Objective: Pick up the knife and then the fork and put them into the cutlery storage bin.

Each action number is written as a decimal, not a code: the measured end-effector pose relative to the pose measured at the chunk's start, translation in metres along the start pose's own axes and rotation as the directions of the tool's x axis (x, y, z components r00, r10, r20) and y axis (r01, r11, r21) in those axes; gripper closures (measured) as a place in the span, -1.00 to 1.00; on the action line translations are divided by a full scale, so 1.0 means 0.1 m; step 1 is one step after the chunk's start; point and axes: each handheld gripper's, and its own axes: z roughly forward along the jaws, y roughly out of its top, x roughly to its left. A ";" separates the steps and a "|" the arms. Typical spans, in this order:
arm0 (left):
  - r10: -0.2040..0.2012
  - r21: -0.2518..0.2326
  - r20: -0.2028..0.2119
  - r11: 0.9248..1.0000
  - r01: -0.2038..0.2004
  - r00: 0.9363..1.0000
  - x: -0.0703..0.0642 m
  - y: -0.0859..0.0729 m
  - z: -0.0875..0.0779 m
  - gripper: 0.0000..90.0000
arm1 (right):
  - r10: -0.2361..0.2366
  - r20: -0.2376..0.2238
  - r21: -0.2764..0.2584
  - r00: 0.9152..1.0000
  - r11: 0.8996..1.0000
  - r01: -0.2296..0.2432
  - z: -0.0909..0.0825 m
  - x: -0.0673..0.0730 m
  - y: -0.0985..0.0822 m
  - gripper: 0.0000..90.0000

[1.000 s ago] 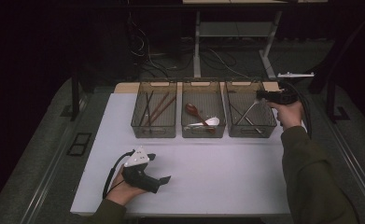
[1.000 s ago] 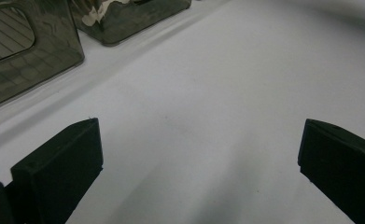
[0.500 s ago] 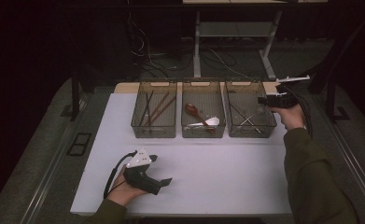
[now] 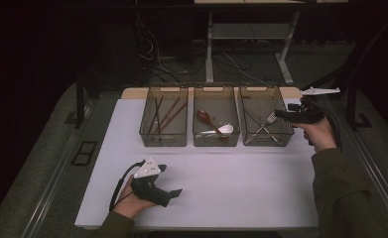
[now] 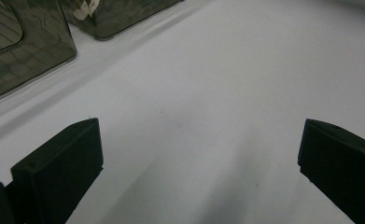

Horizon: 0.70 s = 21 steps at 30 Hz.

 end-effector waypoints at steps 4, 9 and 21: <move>-0.001 0.001 -0.004 1.000 0.001 1.000 0.00 0.00 -0.01 -1.00 | -0.037 -0.013 -0.017 0.999 0.999 0.037 -0.10 0.15 -0.08 -0.48; -0.003 0.001 -0.003 1.000 0.003 1.000 0.00 0.00 -0.01 -1.00 | -0.072 -0.038 -0.042 0.997 0.997 0.070 -0.22 0.36 -0.19 -0.59; -0.008 -0.005 0.002 1.000 0.008 1.000 0.00 0.00 -0.01 -1.00 | -0.133 -0.135 -0.067 0.982 0.990 0.125 -0.42 0.76 -0.63 -0.70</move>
